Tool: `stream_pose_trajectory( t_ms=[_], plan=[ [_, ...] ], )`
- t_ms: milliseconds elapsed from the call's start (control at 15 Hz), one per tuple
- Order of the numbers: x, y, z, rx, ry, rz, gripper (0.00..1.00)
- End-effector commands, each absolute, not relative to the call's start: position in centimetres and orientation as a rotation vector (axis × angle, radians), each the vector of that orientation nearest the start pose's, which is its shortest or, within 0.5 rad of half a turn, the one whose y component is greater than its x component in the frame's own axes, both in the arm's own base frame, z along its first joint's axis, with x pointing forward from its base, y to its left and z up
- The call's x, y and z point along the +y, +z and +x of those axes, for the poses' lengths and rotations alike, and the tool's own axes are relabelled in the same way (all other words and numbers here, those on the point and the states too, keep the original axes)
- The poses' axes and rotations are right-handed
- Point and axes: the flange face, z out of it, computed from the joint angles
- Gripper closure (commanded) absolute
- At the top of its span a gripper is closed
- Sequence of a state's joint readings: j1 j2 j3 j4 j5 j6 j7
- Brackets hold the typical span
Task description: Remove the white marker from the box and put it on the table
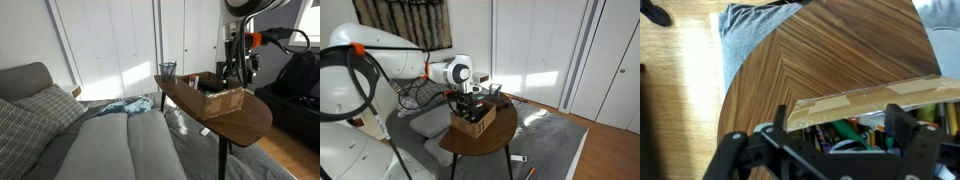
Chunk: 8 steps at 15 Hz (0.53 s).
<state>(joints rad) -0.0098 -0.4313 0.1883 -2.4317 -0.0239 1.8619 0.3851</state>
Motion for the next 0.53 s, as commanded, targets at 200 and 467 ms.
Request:
stream_pose_trajectory(
  t_ms=[200,467],
  plan=[
    [7.1,46.8,39.9,0.362,0.088,-3.208,0.0],
    [6.9,47.0,40.4,0.378,0.066,-3.211,0.0]
  ],
)
